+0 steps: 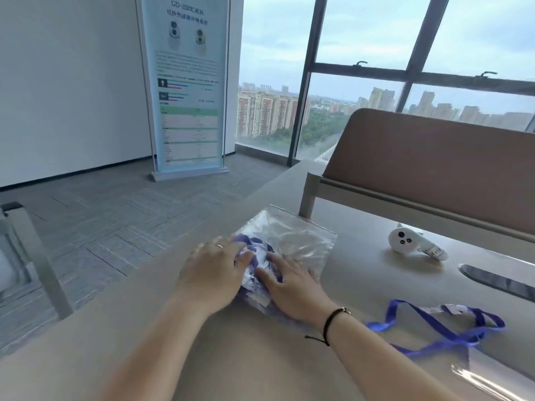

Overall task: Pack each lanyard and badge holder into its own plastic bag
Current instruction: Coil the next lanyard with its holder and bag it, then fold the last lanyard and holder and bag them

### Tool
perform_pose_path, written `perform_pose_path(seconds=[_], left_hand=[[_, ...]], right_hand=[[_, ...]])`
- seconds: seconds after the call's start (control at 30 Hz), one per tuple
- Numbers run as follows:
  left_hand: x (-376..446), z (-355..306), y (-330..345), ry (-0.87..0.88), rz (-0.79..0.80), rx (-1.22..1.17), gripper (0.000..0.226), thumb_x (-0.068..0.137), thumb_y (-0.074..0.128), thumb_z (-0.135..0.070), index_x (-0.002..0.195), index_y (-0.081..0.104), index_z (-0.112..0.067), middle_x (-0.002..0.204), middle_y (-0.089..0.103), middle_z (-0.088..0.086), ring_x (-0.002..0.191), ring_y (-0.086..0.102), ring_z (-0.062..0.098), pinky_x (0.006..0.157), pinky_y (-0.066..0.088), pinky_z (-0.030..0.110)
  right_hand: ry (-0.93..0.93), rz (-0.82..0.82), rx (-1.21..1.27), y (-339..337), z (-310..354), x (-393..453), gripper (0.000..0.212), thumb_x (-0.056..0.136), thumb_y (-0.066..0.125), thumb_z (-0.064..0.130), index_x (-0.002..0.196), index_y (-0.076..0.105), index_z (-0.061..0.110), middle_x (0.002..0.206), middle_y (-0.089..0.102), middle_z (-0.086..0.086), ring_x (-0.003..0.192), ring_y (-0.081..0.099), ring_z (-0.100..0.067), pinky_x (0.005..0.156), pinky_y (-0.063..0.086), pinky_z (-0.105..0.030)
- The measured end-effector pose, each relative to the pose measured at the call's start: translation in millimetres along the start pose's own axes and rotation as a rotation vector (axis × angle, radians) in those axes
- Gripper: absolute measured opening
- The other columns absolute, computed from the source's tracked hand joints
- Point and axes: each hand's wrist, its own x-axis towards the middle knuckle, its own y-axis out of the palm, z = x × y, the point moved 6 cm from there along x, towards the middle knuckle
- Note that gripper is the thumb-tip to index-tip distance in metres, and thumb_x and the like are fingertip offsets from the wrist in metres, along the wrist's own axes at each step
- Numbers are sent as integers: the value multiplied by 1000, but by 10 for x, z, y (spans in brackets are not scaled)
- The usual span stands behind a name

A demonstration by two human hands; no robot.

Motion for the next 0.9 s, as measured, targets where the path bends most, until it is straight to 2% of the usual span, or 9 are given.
perform_pose_path(seconds=[0.1, 0.17, 0.43, 0.57, 0.67, 0.77, 0.83, 0.9], left_hand=[[-47, -15, 222, -12, 210, 82, 53, 104, 24, -52, 155, 24, -38, 166, 15, -9, 153, 11, 16, 124, 10, 43], [-51, 8, 268, -30, 238, 114, 56, 104, 23, -51, 157, 15, -37, 167, 8, -9, 154, 7, 16, 124, 7, 45], [-55, 89, 346, -121, 238, 135, 57, 103, 21, -51, 157, 14, -38, 168, 7, -5, 154, 7, 21, 124, 7, 50], [-102, 49, 296, -103, 165, 205, 56, 102, 21, -49, 156, 19, -36, 167, 14, -1, 154, 9, 25, 123, 5, 52], [-184, -161, 138, -44, 13, 246, 52, 102, 27, -51, 150, 37, -32, 163, 29, 3, 151, 19, 27, 123, 7, 52], [-340, -621, 28, 78, -114, 134, 49, 96, 36, -51, 133, 57, -28, 147, 52, 2, 141, 39, 25, 119, 21, 49], [-478, -1009, 58, 203, -119, 34, 47, 92, 40, -49, 126, 63, -26, 137, 62, -1, 133, 49, 24, 115, 31, 44], [-625, -1387, 174, 293, -41, -24, 41, 94, 49, -45, 128, 62, -26, 133, 64, -3, 126, 54, 24, 109, 37, 37]], right_hand=[[-7, -18, -72, 38, -23, -18, 65, 94, 22, 70, 153, 19, 41, 163, 23, 8, 151, 12, -16, 123, 3, -44], [-3, -10, -108, 68, -42, -10, 66, 94, 19, 70, 154, 14, 42, 165, 18, 6, 152, 9, -17, 123, 1, -44], [42, 3, -138, 58, -44, -47, 72, 91, 14, 73, 155, 11, 41, 166, 11, 6, 153, 5, -17, 122, 0, -46], [37, -41, -45, -41, -46, -154, 69, 94, 20, 70, 155, 16, 37, 165, 18, 4, 152, 10, -17, 123, 4, -41], [-30, -86, 124, -248, -77, -411, 62, 98, 36, 58, 153, 26, 31, 160, 31, 5, 147, 26, -17, 120, 19, -36], [-61, -133, 156, -518, -246, -812, 57, 98, 47, 51, 150, 31, 35, 156, 34, 13, 142, 33, -11, 115, 27, -29], [-55, -169, 139, -677, -449, -1095, 54, 96, 53, 46, 146, 36, 38, 153, 35, 16, 139, 38, -9, 112, 32, -27], [-13, -216, 132, -843, -715, -1391, 51, 94, 58, 44, 142, 41, 40, 151, 36, 19, 134, 43, -7, 108, 37, -26]])
